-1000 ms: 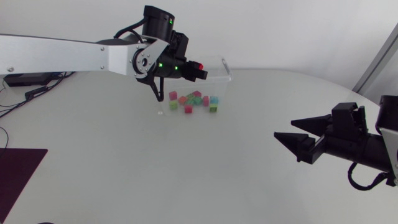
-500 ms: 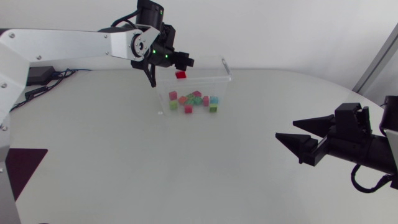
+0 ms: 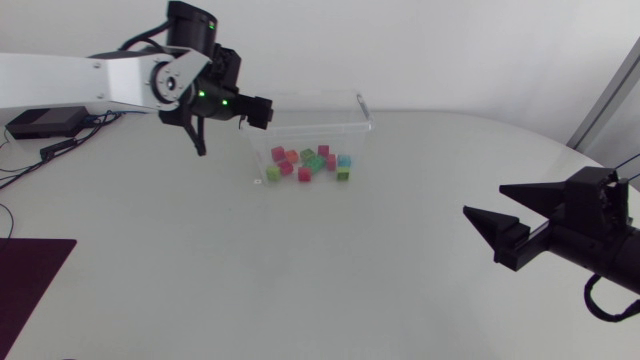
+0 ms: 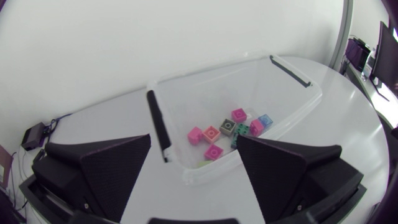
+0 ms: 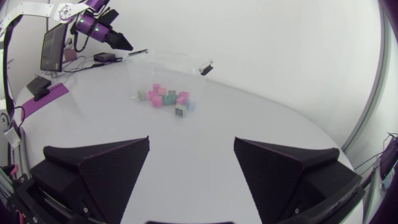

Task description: Pick up the duplo bricks and place them in the container

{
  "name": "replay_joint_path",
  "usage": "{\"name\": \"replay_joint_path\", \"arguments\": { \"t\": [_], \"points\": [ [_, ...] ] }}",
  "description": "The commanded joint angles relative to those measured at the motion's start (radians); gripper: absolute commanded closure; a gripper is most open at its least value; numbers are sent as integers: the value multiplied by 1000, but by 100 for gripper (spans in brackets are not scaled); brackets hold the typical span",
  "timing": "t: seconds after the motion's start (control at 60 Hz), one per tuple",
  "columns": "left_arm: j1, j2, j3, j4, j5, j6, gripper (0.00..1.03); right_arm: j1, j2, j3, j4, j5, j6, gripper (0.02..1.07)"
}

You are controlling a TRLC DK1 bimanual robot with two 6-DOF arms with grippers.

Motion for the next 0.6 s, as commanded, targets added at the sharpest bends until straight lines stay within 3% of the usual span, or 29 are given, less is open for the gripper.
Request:
{"name": "replay_joint_path", "arguments": {
  "t": [0.0,0.167,0.267,0.583],
  "points": [
    [32,-117,-89,33,-17,24,5,-9,-52,-39,-4,27,-10,9],
    [92,-299,-272,53,-23,54,5,-9,-136,-88,19,97,-9,9],
    [117,-414,-407,127,-43,90,5,-11,-202,-126,30,139,-7,9],
    [187,-793,-721,191,-61,160,5,-1,-534,-257,26,347,-4,8]
  ]
}}
